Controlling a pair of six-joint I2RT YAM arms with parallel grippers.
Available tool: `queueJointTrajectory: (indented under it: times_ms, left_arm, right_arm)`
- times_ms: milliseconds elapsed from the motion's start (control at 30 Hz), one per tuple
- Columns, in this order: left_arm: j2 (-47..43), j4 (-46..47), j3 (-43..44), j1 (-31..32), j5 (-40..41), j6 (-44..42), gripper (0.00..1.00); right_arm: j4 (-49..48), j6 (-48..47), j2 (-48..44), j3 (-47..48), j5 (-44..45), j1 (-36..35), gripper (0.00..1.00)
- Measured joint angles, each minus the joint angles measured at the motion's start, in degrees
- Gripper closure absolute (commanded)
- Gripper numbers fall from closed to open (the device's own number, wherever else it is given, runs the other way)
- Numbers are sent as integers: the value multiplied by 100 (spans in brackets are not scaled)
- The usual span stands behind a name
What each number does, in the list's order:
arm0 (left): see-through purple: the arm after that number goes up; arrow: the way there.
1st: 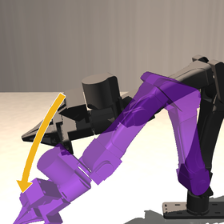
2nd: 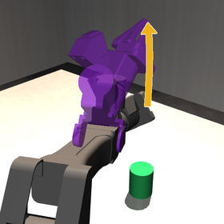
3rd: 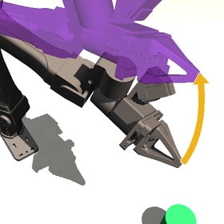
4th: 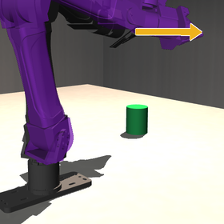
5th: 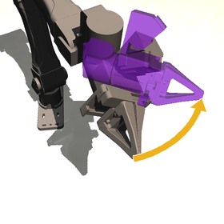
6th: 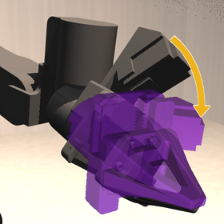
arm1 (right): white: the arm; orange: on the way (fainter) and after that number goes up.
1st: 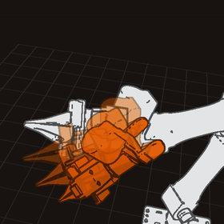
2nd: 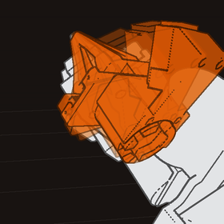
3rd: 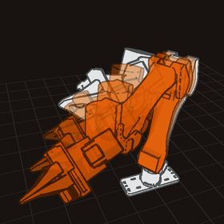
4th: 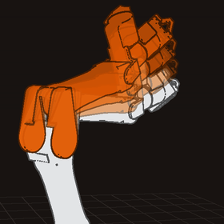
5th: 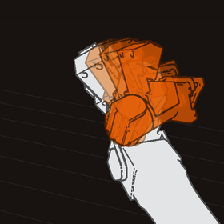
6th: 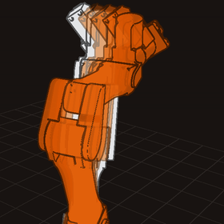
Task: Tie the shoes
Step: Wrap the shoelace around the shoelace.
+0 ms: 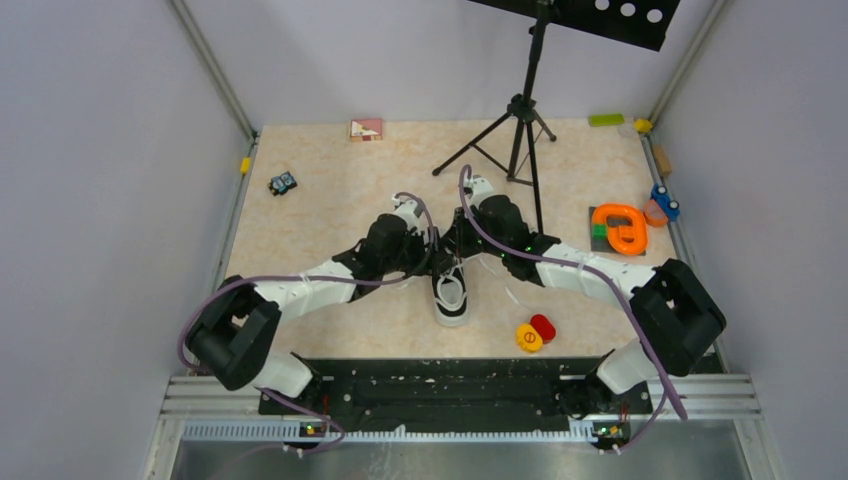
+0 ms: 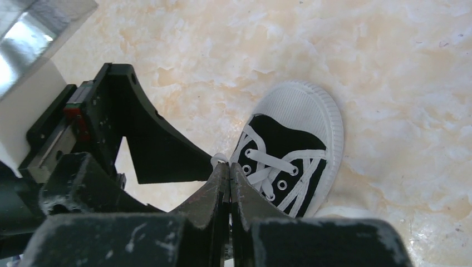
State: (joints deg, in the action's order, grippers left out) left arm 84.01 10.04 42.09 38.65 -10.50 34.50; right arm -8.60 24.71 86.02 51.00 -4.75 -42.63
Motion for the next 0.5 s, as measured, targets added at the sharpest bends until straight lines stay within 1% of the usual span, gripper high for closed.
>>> queueJointTrajectory:
  times_ms: [100,233,267,367,433,500]
  left_arm:
    - [-238,-15,-136,4,70,2,31]
    - [-514,-37,-251,9,164,7,40]
    - [-577,-55,-269,9,184,9,43]
    - [-723,-76,-319,15,227,13,58]
    - [-765,-85,-337,28,245,26,65]
    - [-769,-87,-354,52,247,22,69]
  right_arm:
    - [0,0,0,0,-4,0,100]
    - [0,0,0,0,-4,0,100]
    - [0,0,0,0,-4,0,100]
    - [0,0,0,0,-7,0,100]
    - [0,0,0,0,-7,0,100]
    - [0,0,0,0,-7,0,100]
